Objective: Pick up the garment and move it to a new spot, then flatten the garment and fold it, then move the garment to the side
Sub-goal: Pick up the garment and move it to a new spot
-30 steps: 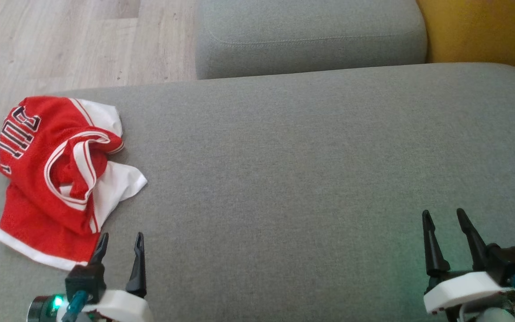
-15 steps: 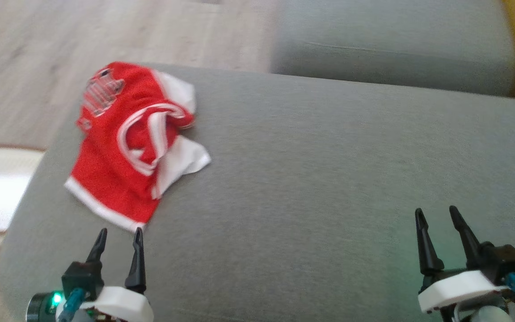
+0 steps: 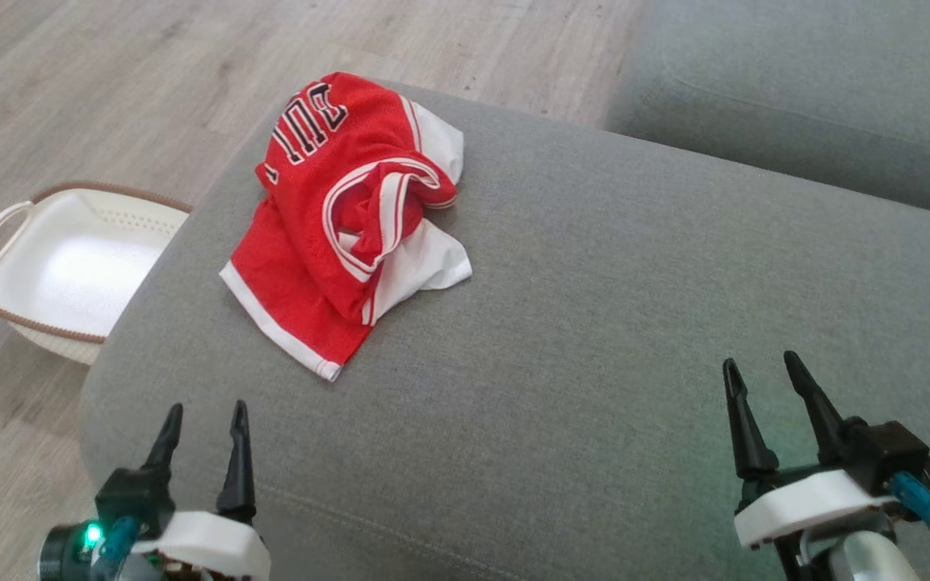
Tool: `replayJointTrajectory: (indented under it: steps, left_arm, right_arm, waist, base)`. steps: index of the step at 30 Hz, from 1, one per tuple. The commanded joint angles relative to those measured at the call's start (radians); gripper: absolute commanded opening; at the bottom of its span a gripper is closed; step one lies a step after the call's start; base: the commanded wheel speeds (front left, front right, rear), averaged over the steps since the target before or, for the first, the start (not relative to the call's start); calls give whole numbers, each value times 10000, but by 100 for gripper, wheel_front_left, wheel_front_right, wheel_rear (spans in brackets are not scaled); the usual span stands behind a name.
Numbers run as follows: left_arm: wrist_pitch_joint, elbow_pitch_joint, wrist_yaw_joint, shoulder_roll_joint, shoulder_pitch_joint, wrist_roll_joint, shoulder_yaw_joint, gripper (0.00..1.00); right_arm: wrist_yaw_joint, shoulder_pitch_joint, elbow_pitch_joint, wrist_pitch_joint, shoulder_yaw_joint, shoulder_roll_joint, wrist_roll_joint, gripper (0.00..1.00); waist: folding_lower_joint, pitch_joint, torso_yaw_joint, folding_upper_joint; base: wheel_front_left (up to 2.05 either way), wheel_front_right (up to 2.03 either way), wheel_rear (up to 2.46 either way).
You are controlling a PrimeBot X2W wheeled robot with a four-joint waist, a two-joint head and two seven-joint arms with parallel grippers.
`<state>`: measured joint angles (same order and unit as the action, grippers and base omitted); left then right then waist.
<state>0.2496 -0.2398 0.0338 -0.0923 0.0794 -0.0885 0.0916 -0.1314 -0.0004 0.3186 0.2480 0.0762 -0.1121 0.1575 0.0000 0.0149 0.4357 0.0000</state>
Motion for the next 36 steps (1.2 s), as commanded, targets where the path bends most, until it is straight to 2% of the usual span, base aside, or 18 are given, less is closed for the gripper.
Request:
replayJointTrajectory:
  steps: [1, 8, 9, 13, 22, 30, 31, 32, 33, 36]
  left_arm:
    - [122, 355, -104, 27, -485, -124, -333, 100]
    - [-32, 156, -720, -32, -2376, -893, -555, 100]
    - [-284, 33, -848, -153, -3235, -1166, -722, 100]
    - [-1078, -475, -1003, -561, -5027, -1644, -1074, 100]
    - [-3134, -3065, -882, -1392, -8341, -2094, -1437, 100]
    - [-3630, -5486, -560, -1778, -9321, -1955, -1393, 100]
    - [-3668, -5792, -580, -1808, -9389, -1977, -1392, 94]
    - [-3635, -6043, -607, -1832, -9458, -1992, -1386, 25]
    - [-3577, -6254, -636, -1855, -9519, -1999, -1373, 0]
    - [-3107, -6519, -683, -2004, -9719, -1811, -1199, 0]
  right_arm:
    - [7, -435, -320, 138, 266, -188, 79, 100]
    - [7, -927, -818, 117, 553, -580, 87, 100]
    - [7, -1217, -1015, 39, 659, -763, 83, 100]
    - [7, -1853, -1512, -198, 854, -1147, 94, 100]
    - [7, -2764, -2740, -832, 1143, -1954, 215, 100]
    - [7, -2661, -3268, -1165, 956, -2221, 377, 100]
    - [7, -2600, -3299, -1194, 926, -2237, 391, 100]
    - [7, -2537, -3322, -1216, 876, -2232, 412, 100]
    - [7, -2475, -3331, -1229, 828, -2224, 435, 100]
    - [7, -2282, -3319, -1228, 692, -2180, 477, 100]
  waist:
    - [0, -106, -131, 0]
    - [0, -1433, -633, 0]
    - [0, -1995, -839, 0]
    - [0, -3224, -1242, 0]
    - [0, -5216, -1913, 0]
    - [0, -5464, -2264, 0]
    - [0, -5412, -2290, 0]
    - [0, -5343, -2309, 0]
    - [0, -5250, -2318, 0]
    - [0, -4896, -2280, 0]
  base:
    - [0, 0, 0]
    - [0, 0, 0]
    - [0, 0, 0]
    - [0, 0, 0]
    - [0, 0, 0]
    - [0, 0, 0]
    - [0, 0, 0]
    - [0, 0, 0]
    - [0, 0, 0]
    - [0, 0, 0]
